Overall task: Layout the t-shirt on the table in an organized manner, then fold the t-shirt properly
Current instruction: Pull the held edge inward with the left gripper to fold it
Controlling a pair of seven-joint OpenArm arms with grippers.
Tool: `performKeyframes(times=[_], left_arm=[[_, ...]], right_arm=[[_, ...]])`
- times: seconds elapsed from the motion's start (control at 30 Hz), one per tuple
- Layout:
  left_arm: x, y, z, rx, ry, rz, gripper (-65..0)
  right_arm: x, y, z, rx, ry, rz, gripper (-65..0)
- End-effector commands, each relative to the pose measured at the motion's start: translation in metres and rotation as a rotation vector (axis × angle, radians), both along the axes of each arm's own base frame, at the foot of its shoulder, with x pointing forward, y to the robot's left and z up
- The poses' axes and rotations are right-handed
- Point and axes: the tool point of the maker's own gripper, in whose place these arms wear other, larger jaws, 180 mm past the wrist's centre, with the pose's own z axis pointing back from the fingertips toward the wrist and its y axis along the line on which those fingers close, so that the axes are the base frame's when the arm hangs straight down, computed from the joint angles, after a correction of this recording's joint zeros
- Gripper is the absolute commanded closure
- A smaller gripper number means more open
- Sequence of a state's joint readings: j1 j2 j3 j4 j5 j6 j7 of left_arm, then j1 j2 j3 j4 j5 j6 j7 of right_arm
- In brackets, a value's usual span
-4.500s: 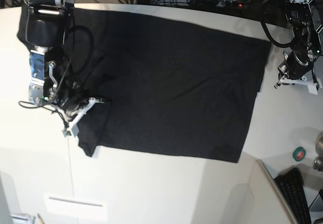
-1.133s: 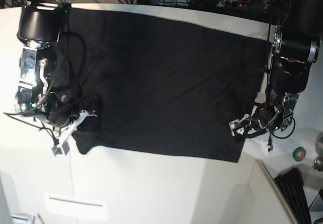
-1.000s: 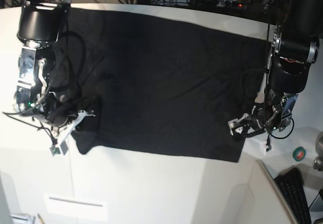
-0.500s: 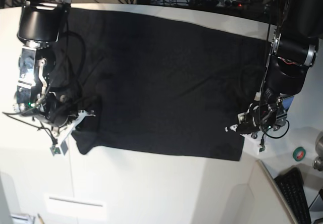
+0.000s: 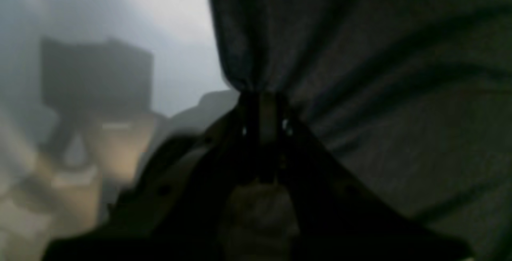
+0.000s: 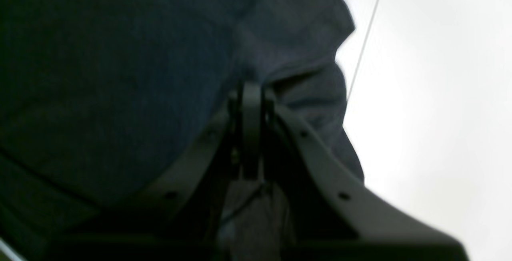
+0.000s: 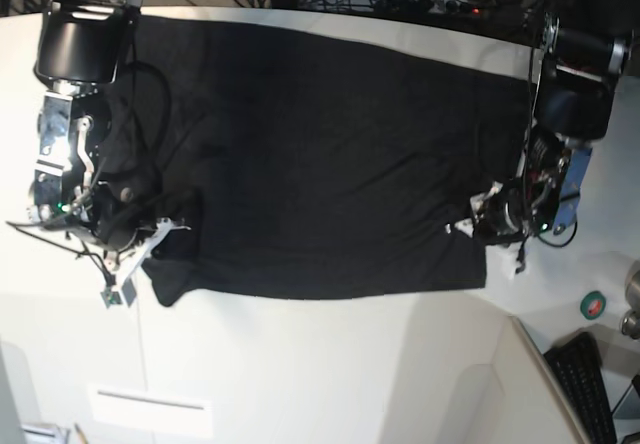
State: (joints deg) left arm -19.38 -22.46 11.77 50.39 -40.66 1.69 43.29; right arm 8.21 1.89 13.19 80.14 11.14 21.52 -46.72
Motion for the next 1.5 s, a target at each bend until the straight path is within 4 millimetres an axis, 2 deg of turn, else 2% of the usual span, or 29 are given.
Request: performKeyframes(times=[0.0, 0.33, 0.5, 0.63, 0.7, 0.73, 0.8, 0.87, 0.93, 0.97, 1.03, 1.13, 1.3, 1.37, 1.47], left_arm=[[0.017, 0.004, 0.024, -0.011, -0.068, 0.004, 0.0], [-0.043, 0.007, 0.058, -0.090, -0.064, 0.027, 0.0], [-0.076, 0.012, 0.055, -0.098, -0.006, 0.041, 0.0], [-0.087, 0.015, 0.048, -0.097, 0.017, 0.052, 0.0], [-0.088, 0.015, 0.048, -0.096, 0.020, 0.052, 0.0], [-0.088, 0.015, 0.048, -0.096, 0.020, 0.052, -4.1], [-0.090, 0.015, 0.048, -0.095, 0.022, 0.051, -26.0], [-0.090, 0.015, 0.050, -0.092, 0.017, 0.046, -44.1], [-0.085, 0.012, 0.057, -0.087, -0.007, 0.032, -57.1], [-0.083, 0.012, 0.062, -0.083, -0.023, 0.025, -59.7], [-0.075, 0.015, 0.071, -0.079, -0.053, 0.031, -59.7], [-0.057, 0.036, 0.083, -0.080, -0.099, 0.101, -59.7], [-0.032, 0.077, 0.065, -0.045, -0.025, 0.203, -59.7], [-0.021, 0.081, 0.055, 0.017, -0.005, 0.183, -59.7], [-0.008, 0.074, 0.037, 0.085, 0.009, 0.121, -59.7]], right_arm=[[0.015, -0.002, 0.017, 0.004, -0.062, -0.002, 0.0], [0.015, -0.002, 0.017, 0.004, -0.062, -0.002, 0.0], [0.015, -0.001, 0.017, 0.005, -0.062, -0.001, 0.0], [0.015, 0.000, 0.017, 0.006, -0.062, 0.002, 0.0], [0.015, 0.001, 0.017, 0.008, -0.062, 0.002, 0.0], [0.015, 0.001, 0.017, 0.008, -0.062, 0.002, 0.0], [0.015, 0.002, 0.017, 0.007, -0.062, 0.004, 0.0], [0.015, 0.001, 0.017, 0.008, -0.062, 0.002, 0.0], [0.015, 0.000, 0.017, 0.008, -0.062, -0.001, 0.0], [0.015, 0.000, 0.017, 0.008, -0.062, -0.001, 0.0], [0.015, -0.001, 0.017, 0.007, -0.062, -0.003, 0.0], [0.015, -0.001, 0.017, 0.007, -0.062, -0.003, 0.0], [0.015, 0.001, 0.018, 0.006, -0.063, 0.002, 0.0], [0.016, 0.002, 0.018, 0.008, -0.064, 0.002, 0.0], [0.016, 0.002, 0.018, 0.008, -0.064, 0.001, 0.0]])
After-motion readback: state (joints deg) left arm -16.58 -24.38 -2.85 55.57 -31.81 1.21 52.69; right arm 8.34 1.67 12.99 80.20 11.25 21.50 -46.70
